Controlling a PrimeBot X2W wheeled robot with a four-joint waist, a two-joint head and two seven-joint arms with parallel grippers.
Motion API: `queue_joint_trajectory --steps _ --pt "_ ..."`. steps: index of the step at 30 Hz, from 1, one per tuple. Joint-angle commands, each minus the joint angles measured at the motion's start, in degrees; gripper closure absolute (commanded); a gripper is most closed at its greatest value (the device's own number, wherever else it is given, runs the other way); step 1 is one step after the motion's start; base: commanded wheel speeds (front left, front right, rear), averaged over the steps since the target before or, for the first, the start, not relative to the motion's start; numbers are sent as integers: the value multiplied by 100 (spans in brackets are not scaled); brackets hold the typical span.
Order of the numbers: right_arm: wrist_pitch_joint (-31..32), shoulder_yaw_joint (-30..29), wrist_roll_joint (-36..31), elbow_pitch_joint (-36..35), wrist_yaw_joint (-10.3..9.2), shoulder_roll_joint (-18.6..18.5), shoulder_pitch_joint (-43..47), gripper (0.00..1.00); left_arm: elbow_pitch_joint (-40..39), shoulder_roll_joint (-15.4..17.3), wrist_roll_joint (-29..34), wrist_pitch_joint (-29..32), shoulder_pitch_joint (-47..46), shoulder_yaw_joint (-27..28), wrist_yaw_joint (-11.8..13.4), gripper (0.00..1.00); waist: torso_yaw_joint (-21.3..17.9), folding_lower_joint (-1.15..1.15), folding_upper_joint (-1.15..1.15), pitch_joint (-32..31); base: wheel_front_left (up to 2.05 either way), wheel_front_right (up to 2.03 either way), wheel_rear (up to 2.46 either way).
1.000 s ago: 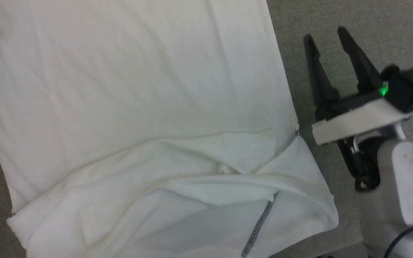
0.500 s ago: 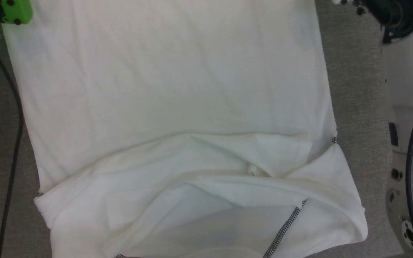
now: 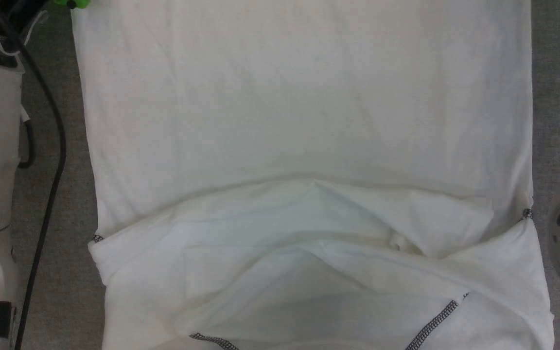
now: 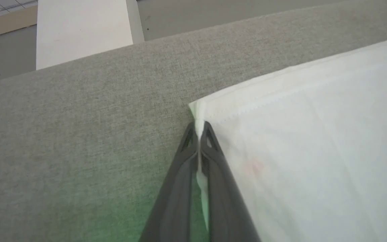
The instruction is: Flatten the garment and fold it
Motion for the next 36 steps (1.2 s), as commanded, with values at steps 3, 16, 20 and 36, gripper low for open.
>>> queue_joint_trajectory --steps 3,16,20,36 --pt "306 54 -361 67 -8 18 109 100 165 72 103 -219 -25 -40 -36 100 49 0 0 48 0 0 0" --pt "-1719 -116 -975 -530 -8 0 -158 100 541 353 1111 -2828 -655 -27 242 100 -141 0 0 13 0 0 0" --pt "-2233 -71 -927 -418 -8 1 -199 100 768 299 1218 -3422 -744 -31 344 100 -165 0 0 -106 0 0 0" --pt "-3324 1964 1077 -1456 -8 -836 1838 100 -203 565 920 -4544 1782 -201 159 100 5 0 0 -1931 0 0 0"
